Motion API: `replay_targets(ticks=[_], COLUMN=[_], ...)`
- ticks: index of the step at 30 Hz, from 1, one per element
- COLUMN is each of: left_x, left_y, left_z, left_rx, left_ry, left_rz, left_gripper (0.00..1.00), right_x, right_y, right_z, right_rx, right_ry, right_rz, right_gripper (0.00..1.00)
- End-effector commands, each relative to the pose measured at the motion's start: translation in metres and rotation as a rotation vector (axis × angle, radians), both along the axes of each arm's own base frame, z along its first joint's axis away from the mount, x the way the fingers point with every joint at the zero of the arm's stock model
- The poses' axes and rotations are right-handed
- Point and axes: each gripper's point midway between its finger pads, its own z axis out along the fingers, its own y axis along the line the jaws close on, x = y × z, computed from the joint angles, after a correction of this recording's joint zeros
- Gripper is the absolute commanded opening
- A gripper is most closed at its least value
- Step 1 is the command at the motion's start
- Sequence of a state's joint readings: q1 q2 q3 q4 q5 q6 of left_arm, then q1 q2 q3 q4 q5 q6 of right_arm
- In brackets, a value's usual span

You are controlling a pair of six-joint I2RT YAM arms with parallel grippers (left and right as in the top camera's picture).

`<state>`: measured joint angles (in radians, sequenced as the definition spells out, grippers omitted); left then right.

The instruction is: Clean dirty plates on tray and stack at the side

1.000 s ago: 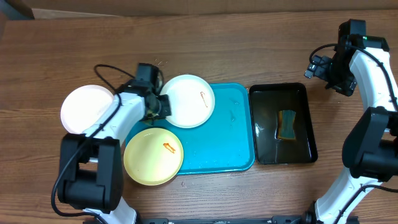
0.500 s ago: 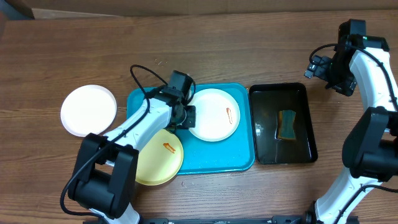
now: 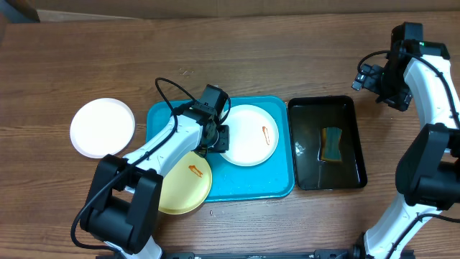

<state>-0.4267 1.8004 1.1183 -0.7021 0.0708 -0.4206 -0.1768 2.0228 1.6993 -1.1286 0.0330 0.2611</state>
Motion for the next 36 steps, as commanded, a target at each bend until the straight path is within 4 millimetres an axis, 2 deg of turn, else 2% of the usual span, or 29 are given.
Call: replay_targets(ticks=[1, 5, 9, 12, 19, 24, 29, 36], left_x=[0.019, 0.028, 0.024, 0.03, 0.033, 0.027, 0.025, 0.021], left_y=[0.001, 0.005, 0.004, 0.012, 0.001, -0.002, 0.002, 0.006], left_z=[0.007, 0.008, 0.006, 0.009, 0.015, 0.007, -0.002, -0.006], left_rx=[-0.014, 0.009, 0.023, 0.064, -0.044, -0.026, 0.034, 0.051], left_ry=[-0.046, -0.088, -0.082, -0.109, -0.085, -0.072, -0.07, -0.055], left_rz=[0.033, 0.045, 0.044, 0.058, 0.078, 0.059, 0.062, 0.067], left_gripper=[0.33, 0.29, 0.29, 0.3, 0.32, 0.33, 0.34, 0.29], right_x=[0.005, 0.005, 0.005, 0.005, 0.005, 0.005, 0.005, 0.005], right_y=[-0.003, -0.003, -0.003, -0.003, -0.003, -0.003, -0.003, -0.003], right_z=[0.015, 0.015, 0.015, 0.015, 0.015, 0.015, 0.015, 0.015], right_rx=[-0.01, -0.01, -0.01, -0.01, -0.01, -0.01, -0.01, -0.01], right_ry=[-0.042, -0.042, -0.042, -0.042, -0.042, -0.042, -0.042, -0.042], right_rz=[-0.006, -0.006, -0.006, -0.006, -0.006, -0.006, -0.006, -0.006], right_gripper=[1.0, 1.0, 1.0, 1.0, 1.0, 1.0, 1.0, 1.0])
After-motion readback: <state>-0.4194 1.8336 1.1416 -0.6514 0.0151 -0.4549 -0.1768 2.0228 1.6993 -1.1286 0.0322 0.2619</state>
